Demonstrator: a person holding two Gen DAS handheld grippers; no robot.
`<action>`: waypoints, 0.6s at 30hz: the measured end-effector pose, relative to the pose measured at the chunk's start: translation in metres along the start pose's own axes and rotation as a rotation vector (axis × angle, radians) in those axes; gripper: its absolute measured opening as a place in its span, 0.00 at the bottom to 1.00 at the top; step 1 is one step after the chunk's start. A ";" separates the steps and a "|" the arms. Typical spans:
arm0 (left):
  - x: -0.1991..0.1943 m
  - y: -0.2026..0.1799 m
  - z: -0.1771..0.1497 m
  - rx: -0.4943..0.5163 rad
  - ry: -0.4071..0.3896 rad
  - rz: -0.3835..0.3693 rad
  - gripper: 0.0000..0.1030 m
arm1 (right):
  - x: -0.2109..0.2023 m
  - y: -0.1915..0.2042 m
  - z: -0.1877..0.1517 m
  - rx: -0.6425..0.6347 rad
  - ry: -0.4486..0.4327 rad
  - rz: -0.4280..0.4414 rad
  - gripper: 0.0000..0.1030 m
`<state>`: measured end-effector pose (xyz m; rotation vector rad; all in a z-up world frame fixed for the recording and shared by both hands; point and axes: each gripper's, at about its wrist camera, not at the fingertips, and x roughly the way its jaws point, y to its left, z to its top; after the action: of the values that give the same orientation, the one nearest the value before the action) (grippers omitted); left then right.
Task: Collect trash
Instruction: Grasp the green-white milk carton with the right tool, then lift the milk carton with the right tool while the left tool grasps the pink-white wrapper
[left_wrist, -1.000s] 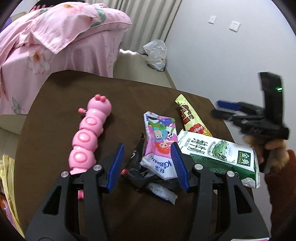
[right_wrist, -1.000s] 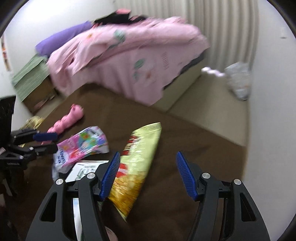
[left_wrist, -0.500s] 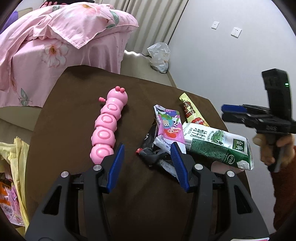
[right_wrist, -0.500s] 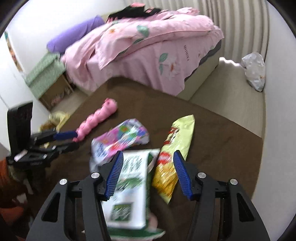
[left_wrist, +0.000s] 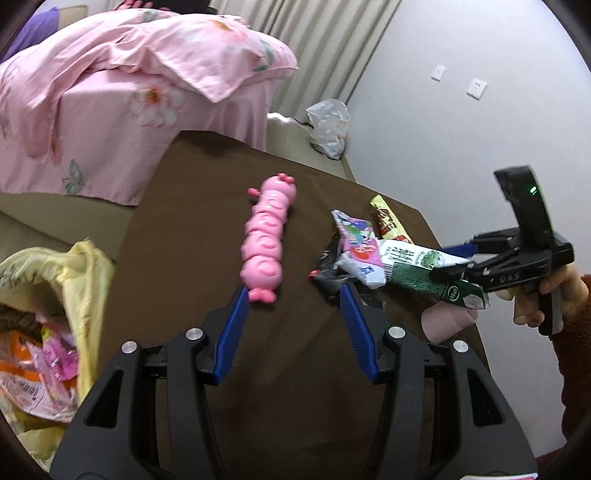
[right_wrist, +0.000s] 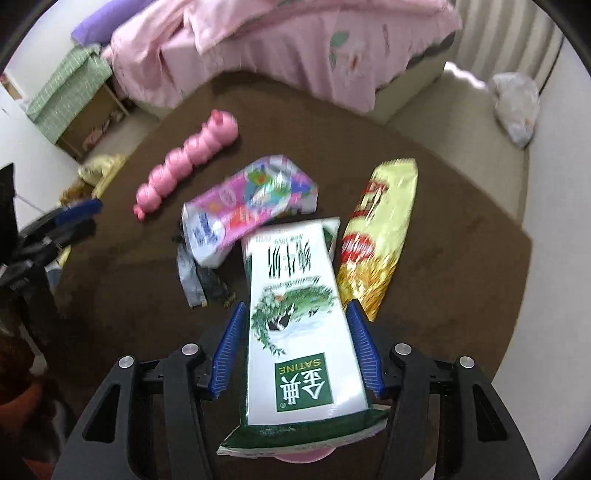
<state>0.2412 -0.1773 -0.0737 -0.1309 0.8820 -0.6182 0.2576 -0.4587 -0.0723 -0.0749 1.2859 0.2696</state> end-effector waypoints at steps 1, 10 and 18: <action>-0.003 0.005 -0.002 -0.008 -0.004 0.003 0.48 | 0.006 0.003 0.000 -0.013 0.029 -0.013 0.52; -0.025 0.036 -0.011 -0.074 -0.027 0.015 0.48 | -0.039 0.045 -0.012 -0.022 -0.171 0.018 0.47; -0.041 0.049 -0.021 -0.105 -0.036 0.016 0.48 | -0.058 0.104 -0.069 0.001 -0.352 0.089 0.47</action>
<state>0.2283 -0.1115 -0.0769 -0.2288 0.8799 -0.5531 0.1526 -0.3812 -0.0263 0.0303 0.9407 0.3419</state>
